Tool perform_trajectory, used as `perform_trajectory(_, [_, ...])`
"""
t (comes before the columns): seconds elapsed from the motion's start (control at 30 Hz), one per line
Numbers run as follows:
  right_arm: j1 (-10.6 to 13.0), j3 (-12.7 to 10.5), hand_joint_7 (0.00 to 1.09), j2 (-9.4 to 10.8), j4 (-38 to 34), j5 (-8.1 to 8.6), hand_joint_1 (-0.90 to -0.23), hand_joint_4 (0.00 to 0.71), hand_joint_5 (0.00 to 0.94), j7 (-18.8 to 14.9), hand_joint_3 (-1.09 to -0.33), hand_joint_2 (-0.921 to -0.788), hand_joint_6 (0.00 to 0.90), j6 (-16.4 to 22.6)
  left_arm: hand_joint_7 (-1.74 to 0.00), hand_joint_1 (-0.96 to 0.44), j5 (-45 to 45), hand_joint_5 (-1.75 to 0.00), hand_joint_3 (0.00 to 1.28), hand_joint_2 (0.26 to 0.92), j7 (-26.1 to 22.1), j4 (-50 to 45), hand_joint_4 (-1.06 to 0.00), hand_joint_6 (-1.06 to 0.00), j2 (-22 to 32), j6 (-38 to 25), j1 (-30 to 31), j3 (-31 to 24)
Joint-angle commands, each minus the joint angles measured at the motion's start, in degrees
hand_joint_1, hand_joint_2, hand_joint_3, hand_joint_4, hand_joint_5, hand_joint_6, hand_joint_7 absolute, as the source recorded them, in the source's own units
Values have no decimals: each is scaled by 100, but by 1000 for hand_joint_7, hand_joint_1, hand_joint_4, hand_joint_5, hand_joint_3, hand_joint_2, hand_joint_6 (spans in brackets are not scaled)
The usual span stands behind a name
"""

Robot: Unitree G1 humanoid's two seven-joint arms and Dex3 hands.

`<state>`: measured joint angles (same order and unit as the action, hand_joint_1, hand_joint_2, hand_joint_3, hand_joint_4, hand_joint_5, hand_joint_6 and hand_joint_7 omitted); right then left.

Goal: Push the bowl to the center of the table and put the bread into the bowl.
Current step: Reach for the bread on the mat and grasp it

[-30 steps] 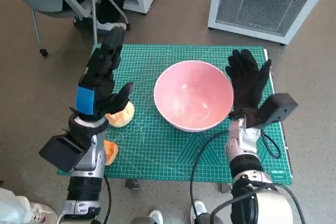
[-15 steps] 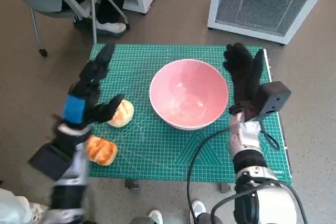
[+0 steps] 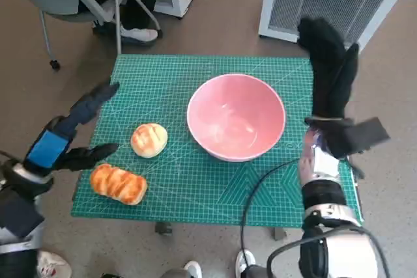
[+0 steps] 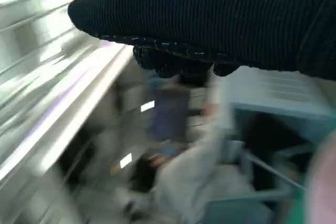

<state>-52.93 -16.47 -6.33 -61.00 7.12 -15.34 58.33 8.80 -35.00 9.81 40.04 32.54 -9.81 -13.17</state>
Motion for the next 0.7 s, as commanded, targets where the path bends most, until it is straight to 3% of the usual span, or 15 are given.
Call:
perform_trajectory(0.03, [338, 191, 742, -42, 575, 237, -552, 250, 30, -374, -890, -921, -1, 179, -39, -495, 237, -9, 63, 919, -614, -424, -217, -413, 632, -389, 269, -94])
perform_trajectory(0.23, [573, 445, 715, -50, 1419, 694, -552, 253, 39, -893, -882, -921, -1, 71, -41, -392, 240, -8, 7, 881, -1190, -963, -239, -442, 1272, -1190, 553, -136])
perform_trajectory(0.5, [729, 617, 673, -101, 1907, 1031, -575, 229, 42, -1289, -863, -921, -1, -177, -30, -344, -569, -3, 0, 864, -1183, -1234, -239, -437, 1536, -1534, 659, 137])
perform_trajectory(0.7, [828, 661, 652, -43, 2155, 1176, -579, 216, 46, -1375, -855, -921, -1, -330, -20, -311, -1335, 0, 0, 849, -1024, -1072, -236, -422, 1491, -1480, 536, 573])
